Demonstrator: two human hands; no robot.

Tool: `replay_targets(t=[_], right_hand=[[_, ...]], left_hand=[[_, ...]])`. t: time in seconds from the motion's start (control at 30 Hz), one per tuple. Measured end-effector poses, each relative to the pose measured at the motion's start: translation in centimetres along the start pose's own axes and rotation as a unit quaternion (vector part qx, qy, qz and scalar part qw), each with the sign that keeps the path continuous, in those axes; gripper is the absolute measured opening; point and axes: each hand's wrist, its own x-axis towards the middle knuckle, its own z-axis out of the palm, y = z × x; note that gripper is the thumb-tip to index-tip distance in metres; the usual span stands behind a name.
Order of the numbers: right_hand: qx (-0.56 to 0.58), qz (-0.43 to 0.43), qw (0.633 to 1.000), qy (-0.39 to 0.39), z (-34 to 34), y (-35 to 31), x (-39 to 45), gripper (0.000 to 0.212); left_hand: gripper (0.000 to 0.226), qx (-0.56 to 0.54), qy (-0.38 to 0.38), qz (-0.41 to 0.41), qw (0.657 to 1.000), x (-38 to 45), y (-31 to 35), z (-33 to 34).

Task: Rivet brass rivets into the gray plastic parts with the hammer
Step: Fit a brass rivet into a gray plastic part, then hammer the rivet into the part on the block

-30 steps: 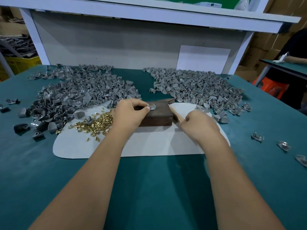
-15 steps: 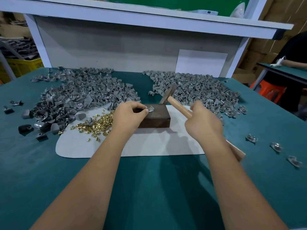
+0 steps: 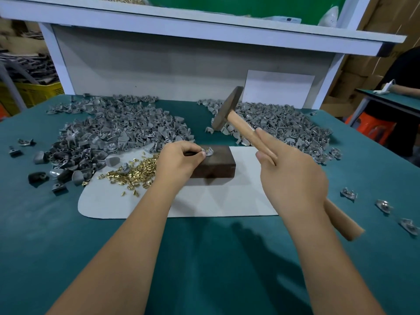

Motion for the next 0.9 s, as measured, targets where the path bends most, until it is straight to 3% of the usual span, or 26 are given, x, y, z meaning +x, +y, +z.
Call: replay_targets(t=[0.17, 0.3, 0.37, 0.47, 0.6, 0.73, 0.9], right_hand=[[-0.082, -0.023, 0.995, -0.046, 0.5, -0.1, 0.0, 0.041], [-0.049, -0.014, 0.998, 0.025, 0.2, -0.1, 0.2, 0.044], [-0.069, -0.031, 0.997, 0.012, 0.5, -0.4, 0.1, 0.044], [-0.117, -0.050, 0.991, -0.028, 0.9, -0.8, -0.2, 0.044], [-0.077, -0.030, 0.997, 0.000, 1.1, -0.7, -0.5, 0.044], [-0.091, -0.023, 0.995, -0.042, 1.7, -0.2, -0.6, 0.044], [-0.082, -0.040, 0.996, 0.007, 1.9, -0.4, -0.8, 0.045]], left_hand=[[0.003, -0.005, 0.007, 0.007, 1.000, 0.3, 0.0, 0.0], [0.012, -0.012, 0.000, 0.009, 1.000, 0.3, -0.2, 0.1], [0.019, -0.017, 0.003, 0.009, 1.000, 0.3, -0.3, 0.1], [0.009, -0.026, 0.007, 0.005, 1.000, 0.4, -0.4, 0.1], [0.006, -0.025, 0.008, -0.004, 1.000, 0.4, -0.5, 0.3], [0.003, -0.016, 0.010, -0.002, 1.000, 0.4, -0.4, 0.1], [0.003, -0.019, 0.005, -0.006, 1.000, 0.5, -0.5, 0.1]])
